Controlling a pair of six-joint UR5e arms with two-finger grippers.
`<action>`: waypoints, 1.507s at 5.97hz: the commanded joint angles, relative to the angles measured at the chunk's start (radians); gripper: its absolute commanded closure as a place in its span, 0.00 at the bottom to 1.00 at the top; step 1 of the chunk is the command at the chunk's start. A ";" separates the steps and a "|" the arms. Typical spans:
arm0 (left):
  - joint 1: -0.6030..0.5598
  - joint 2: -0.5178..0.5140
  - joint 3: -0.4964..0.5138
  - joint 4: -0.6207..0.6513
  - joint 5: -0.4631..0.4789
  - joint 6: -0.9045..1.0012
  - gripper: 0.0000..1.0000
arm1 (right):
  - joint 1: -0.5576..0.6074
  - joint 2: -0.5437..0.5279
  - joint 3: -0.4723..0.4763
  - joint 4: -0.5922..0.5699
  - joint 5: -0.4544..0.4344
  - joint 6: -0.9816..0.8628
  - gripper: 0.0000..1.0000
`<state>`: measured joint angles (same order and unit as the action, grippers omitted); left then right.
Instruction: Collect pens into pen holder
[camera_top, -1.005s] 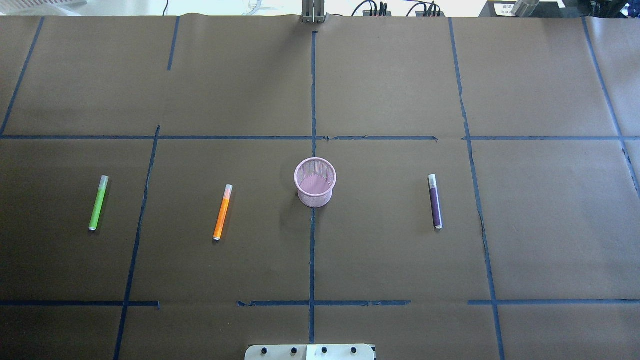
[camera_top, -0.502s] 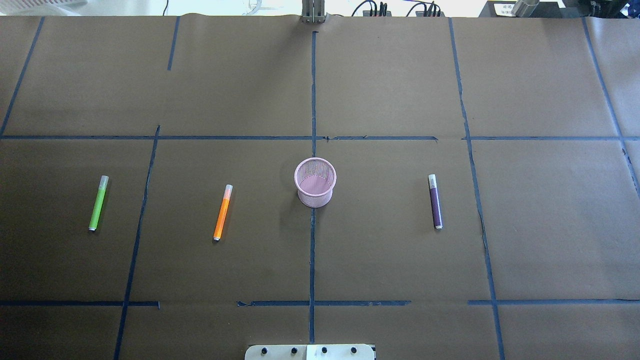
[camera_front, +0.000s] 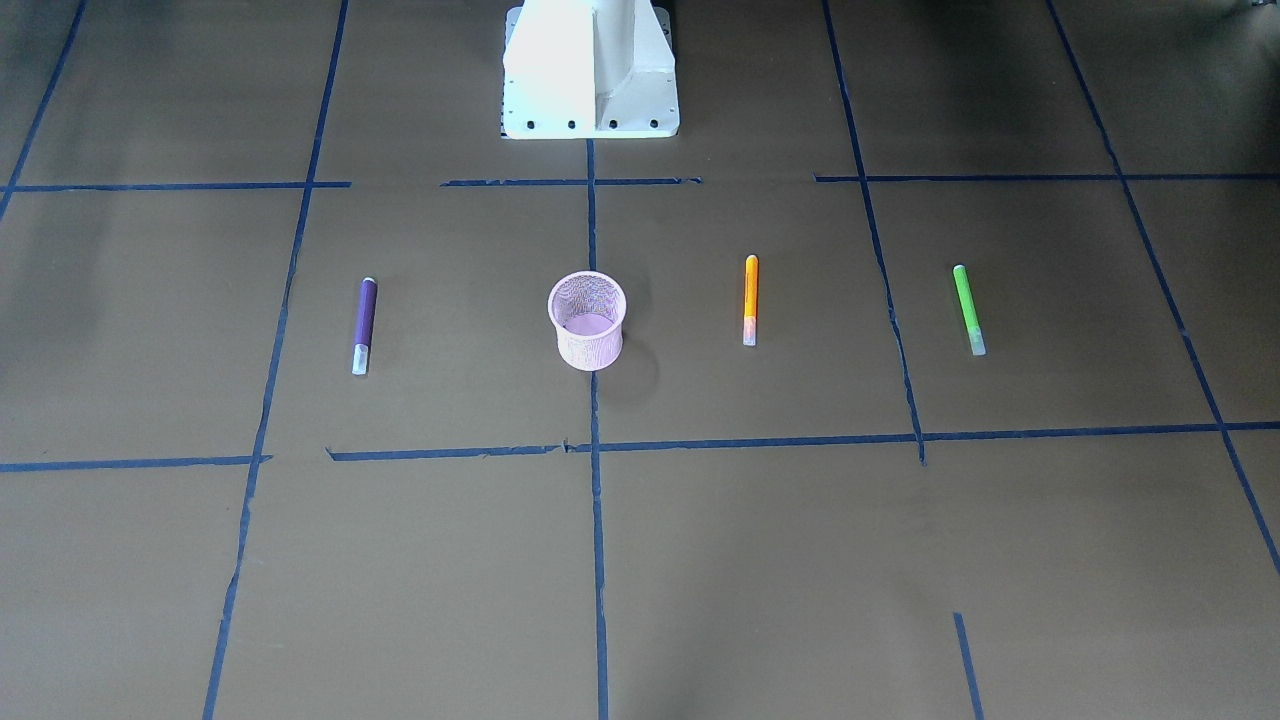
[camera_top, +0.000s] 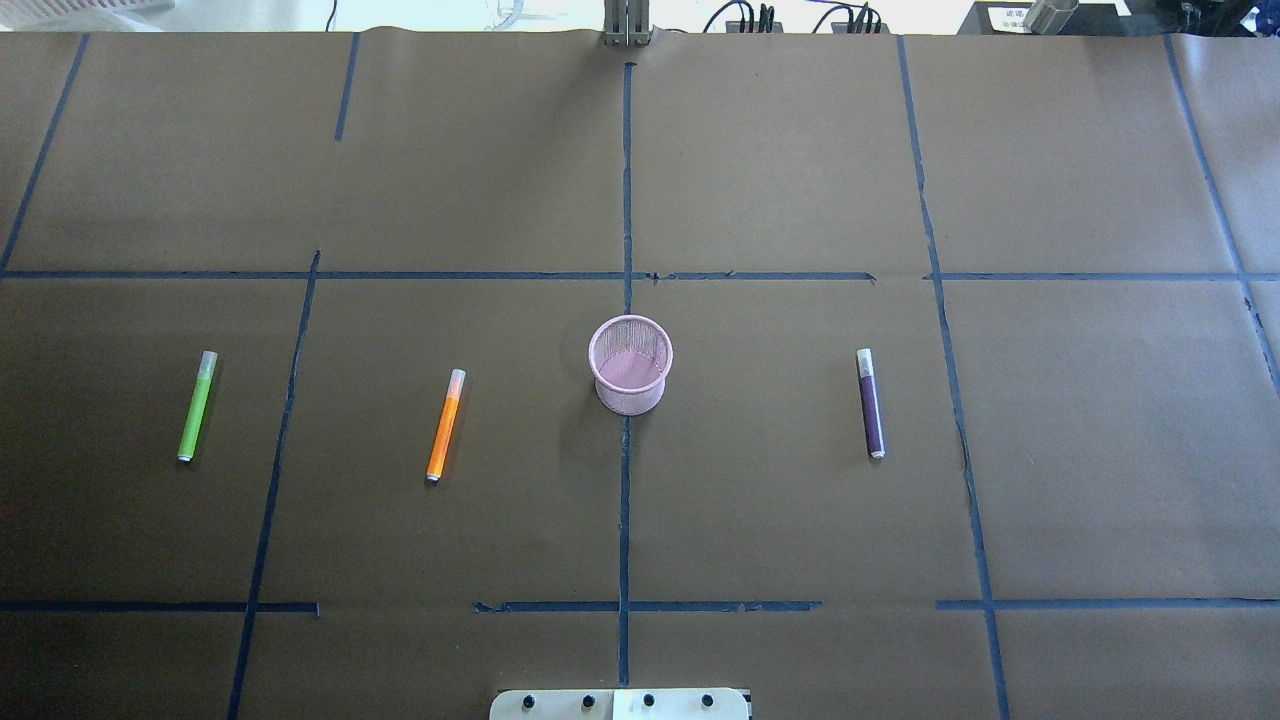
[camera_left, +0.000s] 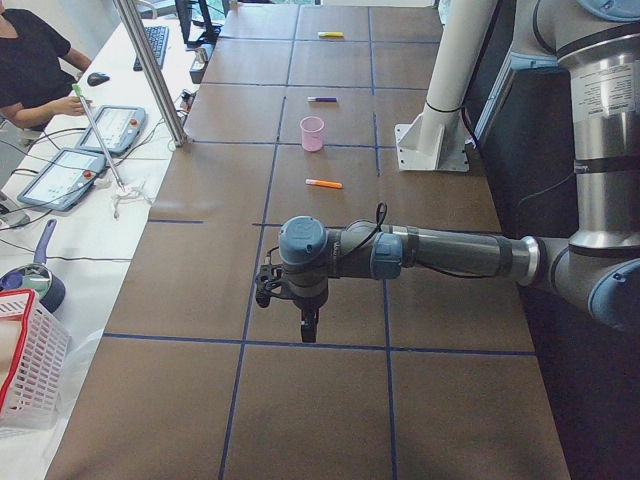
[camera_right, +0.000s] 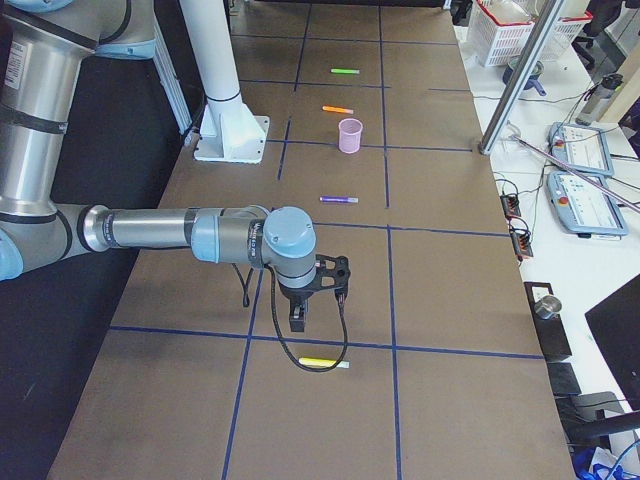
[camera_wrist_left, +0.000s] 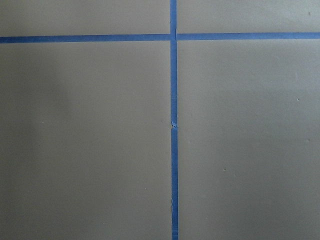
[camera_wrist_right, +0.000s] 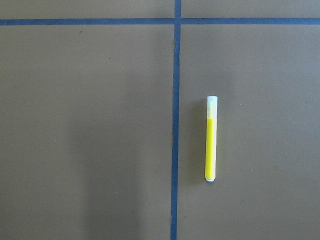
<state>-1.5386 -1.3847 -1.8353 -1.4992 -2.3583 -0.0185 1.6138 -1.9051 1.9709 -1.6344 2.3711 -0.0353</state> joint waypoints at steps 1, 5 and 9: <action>0.000 0.001 0.004 -0.003 -0.006 0.005 0.00 | 0.000 0.000 -0.012 -0.001 -0.007 0.000 0.00; 0.178 -0.054 0.001 -0.088 -0.006 -0.009 0.00 | -0.002 -0.002 -0.018 -0.004 -0.010 -0.011 0.00; 0.404 -0.230 0.114 -0.141 -0.012 -0.328 0.00 | -0.017 -0.002 -0.037 -0.002 0.002 -0.011 0.00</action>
<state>-1.2048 -1.5674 -1.7638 -1.6257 -2.3672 -0.2991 1.5995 -1.9067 1.9353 -1.6369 2.3719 -0.0461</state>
